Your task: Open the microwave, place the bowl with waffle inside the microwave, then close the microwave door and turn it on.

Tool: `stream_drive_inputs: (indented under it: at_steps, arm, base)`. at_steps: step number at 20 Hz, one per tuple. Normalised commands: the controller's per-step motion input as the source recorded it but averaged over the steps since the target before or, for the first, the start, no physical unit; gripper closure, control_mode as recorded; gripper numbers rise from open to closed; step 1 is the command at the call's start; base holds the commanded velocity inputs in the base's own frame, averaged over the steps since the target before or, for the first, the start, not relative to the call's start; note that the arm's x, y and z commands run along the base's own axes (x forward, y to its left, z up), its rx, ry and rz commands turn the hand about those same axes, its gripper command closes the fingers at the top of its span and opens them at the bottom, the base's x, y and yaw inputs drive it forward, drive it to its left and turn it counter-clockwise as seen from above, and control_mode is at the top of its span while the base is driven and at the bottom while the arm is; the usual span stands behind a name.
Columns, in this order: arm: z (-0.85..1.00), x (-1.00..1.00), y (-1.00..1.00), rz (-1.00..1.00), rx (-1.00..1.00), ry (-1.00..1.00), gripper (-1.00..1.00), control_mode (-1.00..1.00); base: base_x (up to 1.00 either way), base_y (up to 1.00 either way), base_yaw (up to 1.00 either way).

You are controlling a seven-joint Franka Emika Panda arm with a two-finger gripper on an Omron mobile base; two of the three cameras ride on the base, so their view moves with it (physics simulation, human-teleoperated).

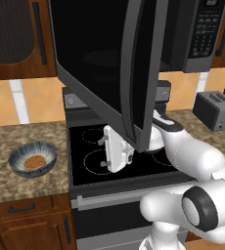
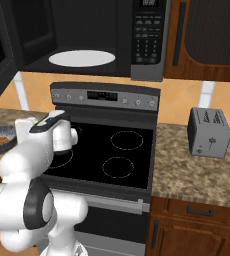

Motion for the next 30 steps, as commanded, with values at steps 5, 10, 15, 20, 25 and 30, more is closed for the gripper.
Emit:
stream_drive_inputs:
  at_steps: [5, 10, 15, 20, 25, 30]
  arm:
    - [-0.48, 0.33, 0.00, -0.06, -0.06, 0.04, -1.00, -1.00]
    - [-0.38, 0.27, 0.20, -0.10, -0.09, 0.05, -1.00, -1.00]
    - [0.00, 0.10, 0.71, -0.15, -0.13, -0.02, -1.00, -1.00]
    - [-0.10, 0.47, 0.22, -0.17, -0.13, -0.01, -1.00, -1.00]
    - [-0.24, 0.41, 0.38, -0.15, -0.21, 0.00, -1.00, -1.00]
    - [-0.35, 0.24, 0.05, -0.06, -0.10, 0.00, -1.00, -1.00]
  base:
    - [0.00, 0.00, 0.00]
    - [0.00, 0.00, 0.00]
    - [0.00, 0.00, 0.00]
    - [0.00, 0.00, 0.00]
    - [0.00, 0.00, 0.00]
    - [0.00, 0.00, 0.00]
